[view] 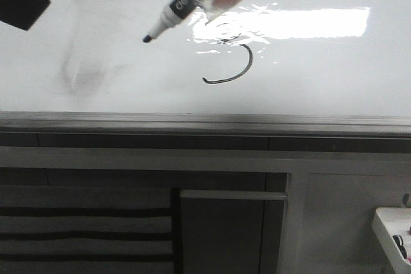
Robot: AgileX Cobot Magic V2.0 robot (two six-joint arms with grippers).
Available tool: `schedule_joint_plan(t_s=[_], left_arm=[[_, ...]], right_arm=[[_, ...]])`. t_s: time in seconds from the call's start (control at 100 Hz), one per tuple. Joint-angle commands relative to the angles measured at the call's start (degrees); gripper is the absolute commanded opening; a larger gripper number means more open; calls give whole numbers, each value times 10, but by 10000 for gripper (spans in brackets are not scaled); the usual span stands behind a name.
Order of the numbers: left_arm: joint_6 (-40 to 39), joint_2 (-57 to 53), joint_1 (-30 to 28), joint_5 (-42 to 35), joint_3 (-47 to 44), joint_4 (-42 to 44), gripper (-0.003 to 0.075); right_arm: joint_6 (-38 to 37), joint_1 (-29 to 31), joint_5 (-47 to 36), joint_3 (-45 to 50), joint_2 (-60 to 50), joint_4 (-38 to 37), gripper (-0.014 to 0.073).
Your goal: Write number 3 on whiteboard
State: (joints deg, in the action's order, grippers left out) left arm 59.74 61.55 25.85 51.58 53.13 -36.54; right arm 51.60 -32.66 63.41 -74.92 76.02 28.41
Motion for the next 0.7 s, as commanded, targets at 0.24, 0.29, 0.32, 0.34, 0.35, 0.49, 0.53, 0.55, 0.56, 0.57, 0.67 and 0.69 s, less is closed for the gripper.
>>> schedule_joint_plan(t_s=[0.24, 0.29, 0.32, 0.34, 0.35, 0.49, 0.53, 0.55, 0.56, 0.57, 0.67, 0.69], left_arm=[[70, 89, 84, -4, 85, -93, 494], [70, 102, 89, -4, 91, -93, 494], [70, 109, 90, -4, 97, -93, 494], [70, 113, 91, -3, 101, -94, 494], [70, 113, 92, -3, 102, -96, 494], [70, 117, 96, -3, 112, -101, 494], [70, 117, 96, -1, 112, -101, 486], [70, 117, 96, -1, 112, -101, 475], [70, 117, 96, -1, 112, -101, 471], [70, 117, 96, -1, 112, -101, 467], [70, 117, 96, 1, 112, -102, 359], [70, 117, 96, 1, 112, -104, 333]], right_arm=[[54, -1, -27, -29, -19, 45, -57], [54, -1, -27, -29, -19, 45, -57], [54, -1, -27, -29, -19, 45, -57], [54, -1, -27, -29, -19, 45, -57], [54, -1, -27, -29, -19, 45, -57], [54, 0, -27, -29, -19, 45, -57], [54, 0, -28, -29, -19, 45, -57], [54, 0, -30, -29, -19, 45, -57], [54, 0, -30, -29, -19, 45, -57], [54, 0, -31, -29, -19, 45, -57], [54, 0, -32, -29, -19, 45, -57], [54, 0, -32, -29, -19, 45, -57]])
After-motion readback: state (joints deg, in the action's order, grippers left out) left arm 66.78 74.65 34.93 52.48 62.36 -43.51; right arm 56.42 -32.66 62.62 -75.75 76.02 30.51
